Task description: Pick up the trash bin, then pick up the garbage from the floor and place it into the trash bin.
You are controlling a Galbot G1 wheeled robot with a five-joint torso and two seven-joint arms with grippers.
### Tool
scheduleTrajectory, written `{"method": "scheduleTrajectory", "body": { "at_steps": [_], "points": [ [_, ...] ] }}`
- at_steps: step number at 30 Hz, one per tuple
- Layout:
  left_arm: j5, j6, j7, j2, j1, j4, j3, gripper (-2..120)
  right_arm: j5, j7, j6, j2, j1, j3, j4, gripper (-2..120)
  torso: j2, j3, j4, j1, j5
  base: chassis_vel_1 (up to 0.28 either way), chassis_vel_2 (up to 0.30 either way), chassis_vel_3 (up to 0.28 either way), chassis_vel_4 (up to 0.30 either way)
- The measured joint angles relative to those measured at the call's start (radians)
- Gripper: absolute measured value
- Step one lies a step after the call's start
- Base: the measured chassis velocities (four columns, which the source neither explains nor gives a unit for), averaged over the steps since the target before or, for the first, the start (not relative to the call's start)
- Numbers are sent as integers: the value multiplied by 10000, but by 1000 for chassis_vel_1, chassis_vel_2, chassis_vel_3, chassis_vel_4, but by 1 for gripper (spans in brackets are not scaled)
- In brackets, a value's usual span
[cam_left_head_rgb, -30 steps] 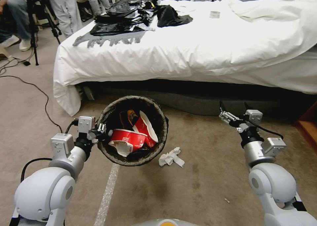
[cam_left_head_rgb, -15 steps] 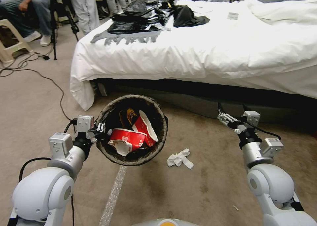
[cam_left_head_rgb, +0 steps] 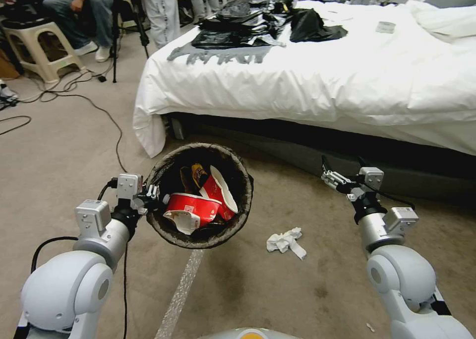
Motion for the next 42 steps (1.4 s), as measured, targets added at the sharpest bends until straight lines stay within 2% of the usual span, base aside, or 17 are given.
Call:
{"method": "scheduleTrajectory", "body": {
  "at_steps": [10, 12, 13, 15, 19, 22, 33, 42],
  "points": [
    [15, -30, -2, -48, 28, 23, -12, 1, 170, -380, -329, -358, 41, -10, -135, 100, 0, 0, 1, 0, 2, 29, 31, 28, 34],
    [34, -52, -9, -37, 17, 36, -26, 1, 486, -933, -499, -994, 90, -32, -482, 100, 0, 0, 0, 0, 3, 0, 0, 0, 0],
    [34, -52, -9, -37, 17, 36, -26, 1, 486, -933, -499, -994, 90, -32, -482, 100, 0, 0, 0, 0, 3, 0, 0, 0, 0],
    [18, -53, -9, 5, 16, 23, -78, 1, 485, -1358, -522, -1814, 85, -162, -869, 100, 0, 0, -2, 1, 1, 0, 0, 0, 0],
    [-1, -32, -14, 36, 29, -18, -122, 1, 542, -1443, -559, -2250, 44, -401, -1084, 100, 0, 0, -2, 1, 0, 0, 0, 0, 0],
    [-62, -7, -29, 53, 39, -114, -147, 1, 548, -1583, -701, -2756, 102, -1136, -2072, 100, 0, 0, -1, 0, 1, 0, 0, 0, 0],
    [-290, 0, -104, 216, -14, -157, -195, 1, 629, -2280, -1093, -2488, 455, -2301, -4218, 100, 0, 0, 0, 0, 1, 0, 0, 0, 0],
    [-289, 1, -122, 222, -57, -131, -113, 1, 635, -2475, -1030, -1721, 854, -2955, -5960, 100, 0, 0, -1, 0, -1, 0, 0, 0, 0]
  ]
}}
